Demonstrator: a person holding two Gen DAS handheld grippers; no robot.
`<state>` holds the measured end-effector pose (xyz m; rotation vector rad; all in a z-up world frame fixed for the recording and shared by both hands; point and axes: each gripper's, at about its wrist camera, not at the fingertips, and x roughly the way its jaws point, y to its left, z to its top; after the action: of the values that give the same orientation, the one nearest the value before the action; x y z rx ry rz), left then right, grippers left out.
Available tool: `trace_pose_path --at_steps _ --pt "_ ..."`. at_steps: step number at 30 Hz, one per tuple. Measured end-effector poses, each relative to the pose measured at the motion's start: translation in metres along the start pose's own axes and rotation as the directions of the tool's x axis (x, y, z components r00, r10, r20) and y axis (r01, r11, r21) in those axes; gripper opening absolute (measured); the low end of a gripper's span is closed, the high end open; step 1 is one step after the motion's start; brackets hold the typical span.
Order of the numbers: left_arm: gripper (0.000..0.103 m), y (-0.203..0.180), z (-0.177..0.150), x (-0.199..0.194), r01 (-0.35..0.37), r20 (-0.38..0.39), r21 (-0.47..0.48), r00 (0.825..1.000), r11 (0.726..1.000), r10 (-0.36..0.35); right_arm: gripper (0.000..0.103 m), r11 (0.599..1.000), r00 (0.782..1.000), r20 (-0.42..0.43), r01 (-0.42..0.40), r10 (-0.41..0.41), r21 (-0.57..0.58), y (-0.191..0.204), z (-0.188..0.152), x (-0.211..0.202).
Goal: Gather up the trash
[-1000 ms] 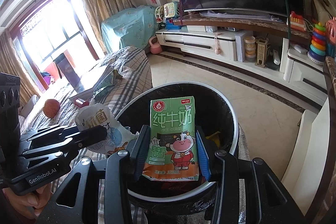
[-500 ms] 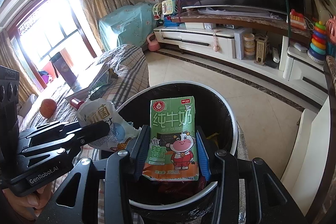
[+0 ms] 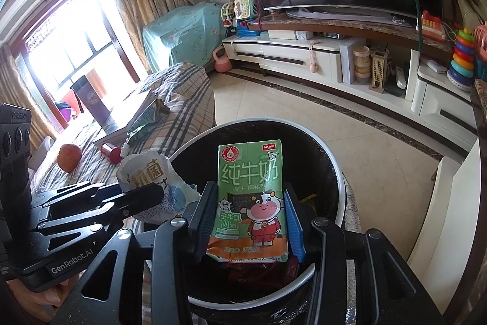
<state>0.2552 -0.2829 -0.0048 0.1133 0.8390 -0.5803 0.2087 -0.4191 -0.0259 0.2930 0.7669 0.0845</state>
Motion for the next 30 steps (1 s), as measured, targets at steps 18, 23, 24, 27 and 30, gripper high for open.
trace_pose_path --at_steps 18,23,24,27,30 --pt "0.031 0.004 -0.004 0.001 0.000 -0.001 -0.007 1.000 1.000 0.000 0.044 1.000 1.000 -0.013 0.001 -0.001 0.017 -0.001 -0.002 0.001" --pt "0.066 0.010 -0.008 -0.011 -0.020 0.027 -0.023 0.999 1.000 0.021 0.061 0.999 1.000 0.003 -0.012 0.012 0.031 0.001 -0.004 -0.007" --pt "0.068 0.013 -0.011 -0.015 -0.023 0.039 -0.032 0.999 0.999 0.024 0.064 0.999 1.000 0.006 -0.014 0.013 0.033 0.001 -0.004 -0.008" --pt "0.071 0.021 -0.016 -0.026 -0.012 0.060 -0.058 0.998 0.998 0.016 0.070 0.999 1.000 0.016 -0.012 0.011 0.035 0.006 -0.005 -0.017" --pt "0.074 0.029 -0.023 -0.036 -0.008 0.078 -0.081 0.997 0.997 0.014 0.081 0.999 0.999 0.048 -0.017 0.015 0.048 0.009 -0.007 -0.030"
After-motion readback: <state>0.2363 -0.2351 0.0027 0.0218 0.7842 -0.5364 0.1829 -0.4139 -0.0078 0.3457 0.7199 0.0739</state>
